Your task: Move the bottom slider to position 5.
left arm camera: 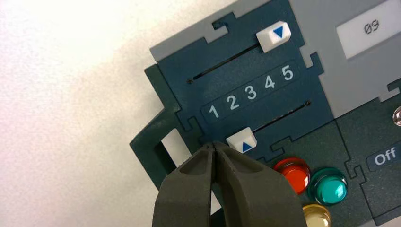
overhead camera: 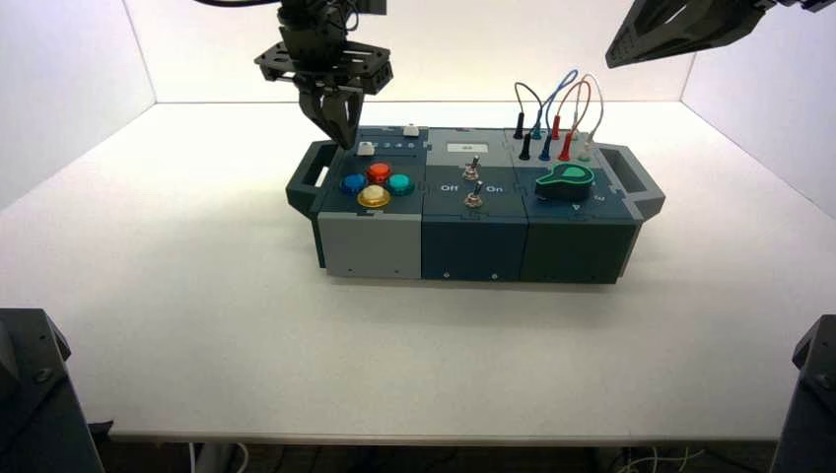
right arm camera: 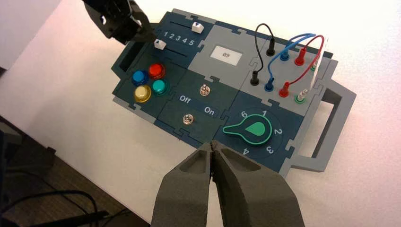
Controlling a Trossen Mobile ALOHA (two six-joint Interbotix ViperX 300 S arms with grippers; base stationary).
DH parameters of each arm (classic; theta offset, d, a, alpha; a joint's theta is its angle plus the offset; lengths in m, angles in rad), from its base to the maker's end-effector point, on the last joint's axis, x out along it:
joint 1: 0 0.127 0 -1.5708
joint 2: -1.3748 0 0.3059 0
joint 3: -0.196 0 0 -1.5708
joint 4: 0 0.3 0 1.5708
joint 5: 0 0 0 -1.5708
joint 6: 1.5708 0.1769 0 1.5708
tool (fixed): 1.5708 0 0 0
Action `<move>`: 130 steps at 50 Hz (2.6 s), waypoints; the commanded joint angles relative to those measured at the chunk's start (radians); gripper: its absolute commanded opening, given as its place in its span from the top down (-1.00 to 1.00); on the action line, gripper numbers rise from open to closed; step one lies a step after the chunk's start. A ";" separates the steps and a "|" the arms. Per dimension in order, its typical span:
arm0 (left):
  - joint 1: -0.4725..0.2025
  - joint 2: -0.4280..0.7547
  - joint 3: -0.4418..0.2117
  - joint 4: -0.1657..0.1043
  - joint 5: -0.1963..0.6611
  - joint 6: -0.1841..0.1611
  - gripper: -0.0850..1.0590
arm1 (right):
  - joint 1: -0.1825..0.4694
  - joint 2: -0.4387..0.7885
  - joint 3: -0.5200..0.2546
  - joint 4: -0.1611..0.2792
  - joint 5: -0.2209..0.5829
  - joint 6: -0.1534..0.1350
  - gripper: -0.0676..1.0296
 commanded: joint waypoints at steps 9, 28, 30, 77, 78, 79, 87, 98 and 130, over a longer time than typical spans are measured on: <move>-0.015 -0.014 -0.029 -0.002 -0.003 0.006 0.91 | -0.006 0.003 -0.012 0.002 -0.011 0.003 0.92; -0.025 -0.002 -0.046 -0.002 0.006 0.006 0.91 | -0.008 0.003 -0.011 0.000 -0.012 0.003 0.92; -0.026 -0.002 -0.046 -0.002 0.006 0.006 0.91 | -0.008 0.003 -0.012 0.000 -0.012 0.003 0.92; -0.060 0.029 -0.089 -0.003 0.034 0.006 0.91 | -0.008 0.003 -0.012 0.000 -0.012 0.002 0.92; -0.060 0.031 -0.089 -0.003 0.034 0.006 0.91 | -0.006 0.003 -0.012 0.000 -0.011 0.002 0.92; -0.060 0.031 -0.089 -0.003 0.034 0.006 0.91 | -0.008 0.003 -0.012 0.000 -0.012 0.002 0.92; -0.060 0.031 -0.089 -0.003 0.035 0.006 0.91 | -0.008 0.003 -0.012 -0.002 -0.012 0.002 0.92; -0.063 0.032 -0.089 -0.005 0.037 0.005 0.91 | -0.008 0.003 -0.012 -0.002 -0.014 0.002 0.92; -0.078 0.037 -0.097 -0.006 0.040 0.005 0.91 | -0.008 0.003 -0.012 -0.002 -0.014 0.000 0.92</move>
